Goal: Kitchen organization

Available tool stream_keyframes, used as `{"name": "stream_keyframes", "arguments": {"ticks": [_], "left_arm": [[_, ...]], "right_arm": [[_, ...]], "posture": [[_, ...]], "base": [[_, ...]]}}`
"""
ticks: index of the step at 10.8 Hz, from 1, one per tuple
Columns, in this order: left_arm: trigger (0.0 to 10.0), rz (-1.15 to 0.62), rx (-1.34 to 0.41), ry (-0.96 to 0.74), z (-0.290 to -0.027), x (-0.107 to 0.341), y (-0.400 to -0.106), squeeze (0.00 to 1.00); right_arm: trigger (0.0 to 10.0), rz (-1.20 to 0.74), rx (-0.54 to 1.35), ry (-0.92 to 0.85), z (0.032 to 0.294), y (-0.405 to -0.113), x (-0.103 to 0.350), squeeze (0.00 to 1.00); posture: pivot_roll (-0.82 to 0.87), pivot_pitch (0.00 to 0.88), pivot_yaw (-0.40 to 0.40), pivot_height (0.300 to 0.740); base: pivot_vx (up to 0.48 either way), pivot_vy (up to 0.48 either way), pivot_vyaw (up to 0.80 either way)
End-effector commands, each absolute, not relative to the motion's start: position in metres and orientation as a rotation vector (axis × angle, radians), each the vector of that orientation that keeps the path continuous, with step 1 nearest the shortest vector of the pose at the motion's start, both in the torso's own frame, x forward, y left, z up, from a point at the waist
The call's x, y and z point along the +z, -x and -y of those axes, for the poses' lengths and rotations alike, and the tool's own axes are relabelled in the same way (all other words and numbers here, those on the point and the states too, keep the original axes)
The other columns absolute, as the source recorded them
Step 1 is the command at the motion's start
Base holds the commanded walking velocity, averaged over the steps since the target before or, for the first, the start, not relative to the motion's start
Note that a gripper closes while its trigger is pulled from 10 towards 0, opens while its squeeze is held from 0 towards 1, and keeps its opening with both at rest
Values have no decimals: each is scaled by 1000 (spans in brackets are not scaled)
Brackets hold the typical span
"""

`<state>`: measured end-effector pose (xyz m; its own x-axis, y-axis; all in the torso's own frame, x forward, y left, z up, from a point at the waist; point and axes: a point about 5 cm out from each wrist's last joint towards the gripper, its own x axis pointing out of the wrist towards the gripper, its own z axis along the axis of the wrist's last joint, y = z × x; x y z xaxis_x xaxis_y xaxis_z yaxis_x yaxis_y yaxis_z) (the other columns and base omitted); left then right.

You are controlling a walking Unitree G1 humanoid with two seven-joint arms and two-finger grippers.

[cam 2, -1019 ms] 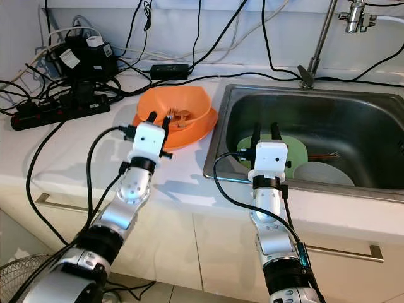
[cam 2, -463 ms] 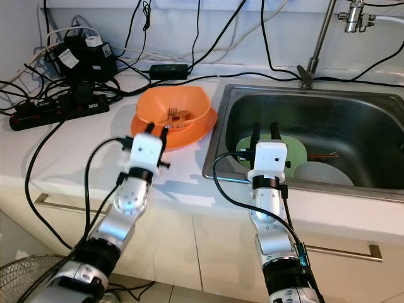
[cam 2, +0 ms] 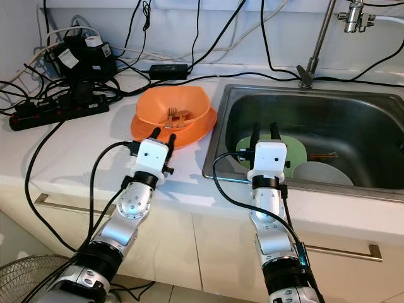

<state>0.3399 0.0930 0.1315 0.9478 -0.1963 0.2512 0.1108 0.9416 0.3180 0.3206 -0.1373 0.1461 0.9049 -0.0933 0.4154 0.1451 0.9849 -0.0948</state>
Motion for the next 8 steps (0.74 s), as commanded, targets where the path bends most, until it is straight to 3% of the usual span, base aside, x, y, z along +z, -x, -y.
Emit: {"name": "stream_keyframes", "arguments": {"ticks": [1,7,8], "left_arm": [[10000,309,-173,-307,-90,138,-340,1000],[10000,342,-168,-301,-86,148,-346,1000],[10000,338,-152,-324,-87,150,-350,514]], "right_arm": [[10000,431,-119,121,136,-324,150,0],[10000,435,-115,120,134,-324,151,0],[10000,438,-115,121,135,-324,152,0]], "posture": [[20,0,59,740],[15,0,60,740],[13,0,60,740]], "base": [[0,0,0],[0,0,0],[0,0,0]]}}
